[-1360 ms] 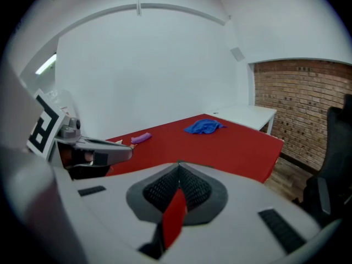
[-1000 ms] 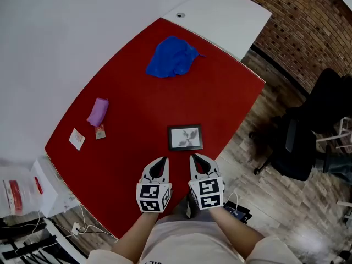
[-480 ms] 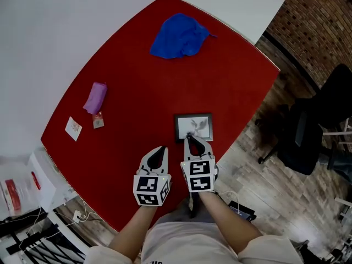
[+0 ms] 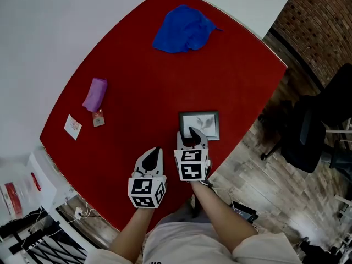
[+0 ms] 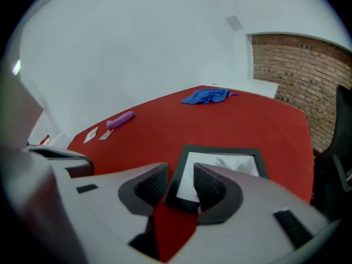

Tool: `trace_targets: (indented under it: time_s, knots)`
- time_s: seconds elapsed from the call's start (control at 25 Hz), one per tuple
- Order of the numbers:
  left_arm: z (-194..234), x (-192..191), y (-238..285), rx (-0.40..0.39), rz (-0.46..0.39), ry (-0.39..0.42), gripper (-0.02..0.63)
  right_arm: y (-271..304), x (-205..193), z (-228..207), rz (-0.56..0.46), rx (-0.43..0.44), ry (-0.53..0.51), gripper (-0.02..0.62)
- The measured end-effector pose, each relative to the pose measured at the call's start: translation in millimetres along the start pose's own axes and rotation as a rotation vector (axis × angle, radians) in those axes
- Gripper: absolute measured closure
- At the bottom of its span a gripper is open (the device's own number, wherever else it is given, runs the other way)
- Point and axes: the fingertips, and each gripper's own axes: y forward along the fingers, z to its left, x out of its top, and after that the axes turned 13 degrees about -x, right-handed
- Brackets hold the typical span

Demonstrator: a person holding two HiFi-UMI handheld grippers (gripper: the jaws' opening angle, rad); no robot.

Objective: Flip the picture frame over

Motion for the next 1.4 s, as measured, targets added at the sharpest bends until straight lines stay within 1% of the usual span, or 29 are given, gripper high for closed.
trace_targets:
  time_s: [0.16, 0.32, 0.68, 0.76, 0.84, 1.0, 1.28, 1.4]
  knots:
    - [3, 0, 3, 0.003, -0.012, -0.035, 0.600, 11, -7, 6, 0.039, -0.015, -0.013, 0.446]
    - [6, 1, 1, 0.004, -0.017, -0.034, 0.600, 15, -11, 9, 0.057, -0.035, -0.038, 0.445]
    - [19, -7, -4, 0.028, -0.019, -0.075, 0.600, 23, -12, 7, 0.078, -0.126, -0.110, 0.451]
    - [19, -8, -4, 0.026, -0.021, -0.079, 0.600, 23, -12, 7, 0.078, -0.124, -0.108, 0.471]
    - [19, -9, -4, 0.025, -0.019, -0.084, 0.600, 22, -11, 8, 0.080, -0.117, -0.099, 0.508]
    - [21, -12, -6, 0.031, -0.013, -0.090, 0.600, 22, -11, 6, 0.092, -0.116, -0.060, 0.526]
    - [23, -14, -7, 0.033, -0.011, -0.088, 0.600, 19, -10, 5, 0.094, -0.114, -0.048, 0.531]
    - [24, -14, -7, 0.033, -0.007, -0.091, 0.600, 15, -4, 8, 0.085, -0.092, -0.006, 0.531]
